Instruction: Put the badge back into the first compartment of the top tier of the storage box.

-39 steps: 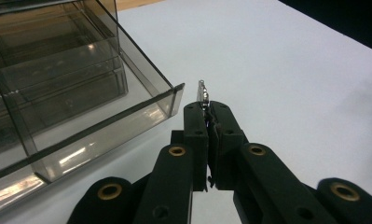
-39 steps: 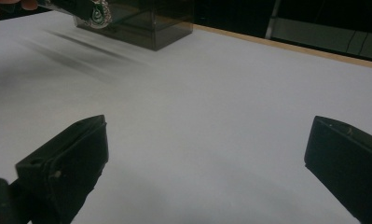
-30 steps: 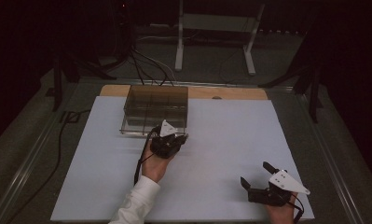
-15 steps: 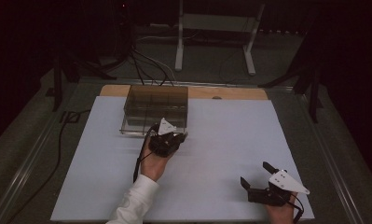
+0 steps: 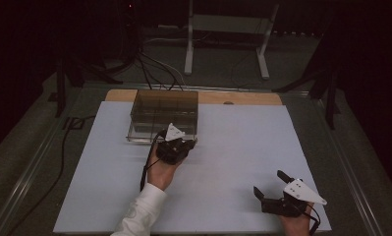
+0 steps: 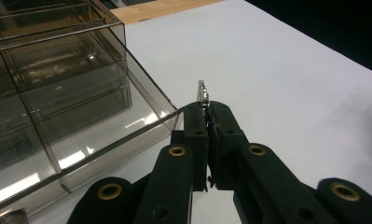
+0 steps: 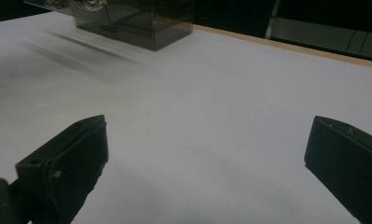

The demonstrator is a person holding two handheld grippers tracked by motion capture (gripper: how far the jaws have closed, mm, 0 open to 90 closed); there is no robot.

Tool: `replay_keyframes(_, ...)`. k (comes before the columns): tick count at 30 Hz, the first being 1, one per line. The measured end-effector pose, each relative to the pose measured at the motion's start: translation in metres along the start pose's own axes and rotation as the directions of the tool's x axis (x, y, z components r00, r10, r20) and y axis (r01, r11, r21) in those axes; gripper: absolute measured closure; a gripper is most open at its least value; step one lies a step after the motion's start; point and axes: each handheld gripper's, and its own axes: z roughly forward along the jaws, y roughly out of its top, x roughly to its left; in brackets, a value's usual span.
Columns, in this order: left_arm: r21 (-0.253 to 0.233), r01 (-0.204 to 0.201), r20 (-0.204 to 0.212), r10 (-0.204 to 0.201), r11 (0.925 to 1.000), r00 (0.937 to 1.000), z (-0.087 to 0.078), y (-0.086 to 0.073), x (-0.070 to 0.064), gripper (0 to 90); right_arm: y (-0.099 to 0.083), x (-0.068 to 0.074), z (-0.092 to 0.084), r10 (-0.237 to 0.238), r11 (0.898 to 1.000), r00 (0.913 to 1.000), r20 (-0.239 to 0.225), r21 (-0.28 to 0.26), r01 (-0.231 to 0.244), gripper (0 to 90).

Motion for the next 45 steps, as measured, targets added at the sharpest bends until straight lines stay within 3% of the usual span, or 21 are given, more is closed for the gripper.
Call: replay_keyframes(45, -0.025, 0.028, -0.006, -0.028, 0.9993, 0.9996, -0.013, 0.011, 0.015, 88.3, 0.0, 0.0, 0.0, -0.002, 1.0, 1.0, -0.006, 0.001, 0.002, 0.0)
